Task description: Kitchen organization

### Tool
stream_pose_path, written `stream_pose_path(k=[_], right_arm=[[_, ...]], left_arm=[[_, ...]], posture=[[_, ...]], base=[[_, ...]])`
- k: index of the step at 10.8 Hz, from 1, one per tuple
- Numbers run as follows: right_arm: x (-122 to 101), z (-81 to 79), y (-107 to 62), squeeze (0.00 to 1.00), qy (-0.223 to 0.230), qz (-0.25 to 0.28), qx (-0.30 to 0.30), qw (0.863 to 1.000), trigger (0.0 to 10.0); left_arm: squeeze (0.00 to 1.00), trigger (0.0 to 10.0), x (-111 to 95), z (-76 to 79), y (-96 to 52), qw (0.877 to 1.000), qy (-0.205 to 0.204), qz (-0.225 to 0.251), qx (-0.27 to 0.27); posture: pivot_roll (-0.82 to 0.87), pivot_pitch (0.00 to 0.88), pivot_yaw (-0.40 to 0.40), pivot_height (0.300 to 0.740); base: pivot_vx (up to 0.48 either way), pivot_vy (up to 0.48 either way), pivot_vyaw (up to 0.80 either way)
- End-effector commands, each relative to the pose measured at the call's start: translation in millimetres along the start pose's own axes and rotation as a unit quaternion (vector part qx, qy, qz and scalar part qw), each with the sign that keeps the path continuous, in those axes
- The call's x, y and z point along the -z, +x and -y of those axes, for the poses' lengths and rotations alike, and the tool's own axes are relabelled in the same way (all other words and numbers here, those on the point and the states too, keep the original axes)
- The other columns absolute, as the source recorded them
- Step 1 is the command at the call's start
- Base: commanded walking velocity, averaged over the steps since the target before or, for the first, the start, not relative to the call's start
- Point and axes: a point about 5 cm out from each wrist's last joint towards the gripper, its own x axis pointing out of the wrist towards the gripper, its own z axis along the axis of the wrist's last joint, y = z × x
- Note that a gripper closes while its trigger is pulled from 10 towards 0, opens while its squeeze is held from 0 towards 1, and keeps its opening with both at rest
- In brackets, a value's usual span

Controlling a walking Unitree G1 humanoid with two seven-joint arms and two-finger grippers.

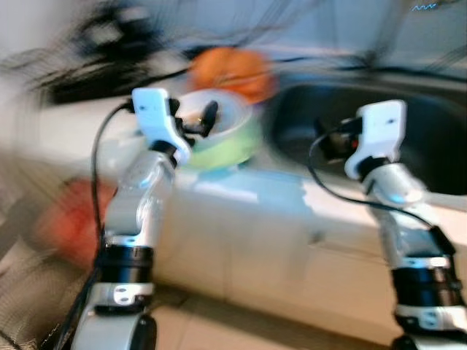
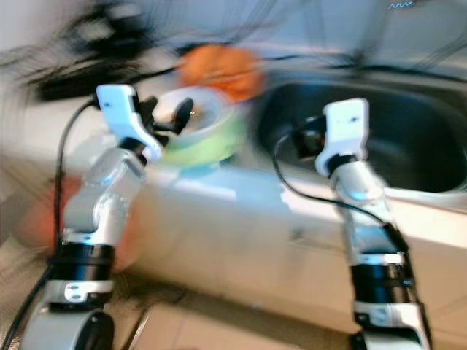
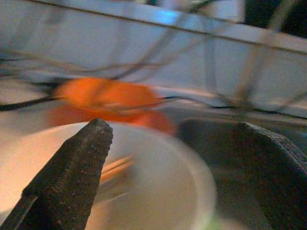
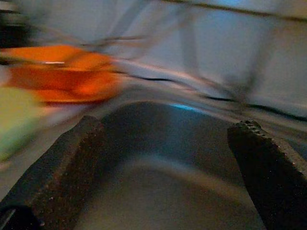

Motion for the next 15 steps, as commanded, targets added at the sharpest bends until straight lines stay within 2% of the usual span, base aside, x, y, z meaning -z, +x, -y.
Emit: stream_pose_path(k=[1,6,8,10,12,14,15], right_arm=[[2,4.8,-2.5,0.00,-0.004,-0.002,0.012,1.000,10.0],[3,4.0,-2.4,0.00,-0.007,-0.001,0.008,1.000,10.0],[3,4.4,-5.2,0.00,-0.012,-0.010,-0.017,1.000,10.0],[3,3.6,-6.1,0.00,-0.005,-0.008,-0.017,1.000,10.0],[3,0.6,-5.6,0.00,-0.004,-0.009,-0.020,1.000,10.0],[3,1.2,-5.7,0.00,-0.003,-0.007,-0.018,1.000,10.0],[2,2.4,-6.1,0.00,0.001,-0.003,-0.016,1.000,10.0]], left_arm=[[0.00,10.0,-1,7.3,1.4,1.000,-0.004,0.003,0.010],[0.00,10.0,0,8.4,0.0,1.000,0.015,0.002,0.008],[0.00,10.0,7,-1.7,-4.5,0.999,0.032,-0.012,-0.015],[0.00,10.0,5,-5.8,-4.4,0.999,0.034,-0.010,-0.025],[0.00,10.0,1,-6.8,-3.4,0.999,0.036,-0.001,-0.029],[0.00,10.0,-3,-10.5,-4.5,0.997,0.061,0.013,-0.050],[0.00,10.0,-10,-16.8,-6.6,0.991,0.099,0.031,-0.082]], posture=[[0.08,0.000,0.052,0.740],[0.08,0.000,0.051,0.740],[0.08,0.000,0.053,0.740],[0.08,0.000,0.052,0.740],[0.08,0.000,0.052,0.740],[0.08,0.000,0.052,0.740],[0.08,0.000,0.052,0.740]], base=[[0.277,0.000,0.00],[0.000,0.000,0.00],[0.000,0.000,0.00],[0.000,0.000,0.00],[0.000,0.000,-0.78],[0.000,0.000,-0.76],[0.000,0.000,-0.43]])
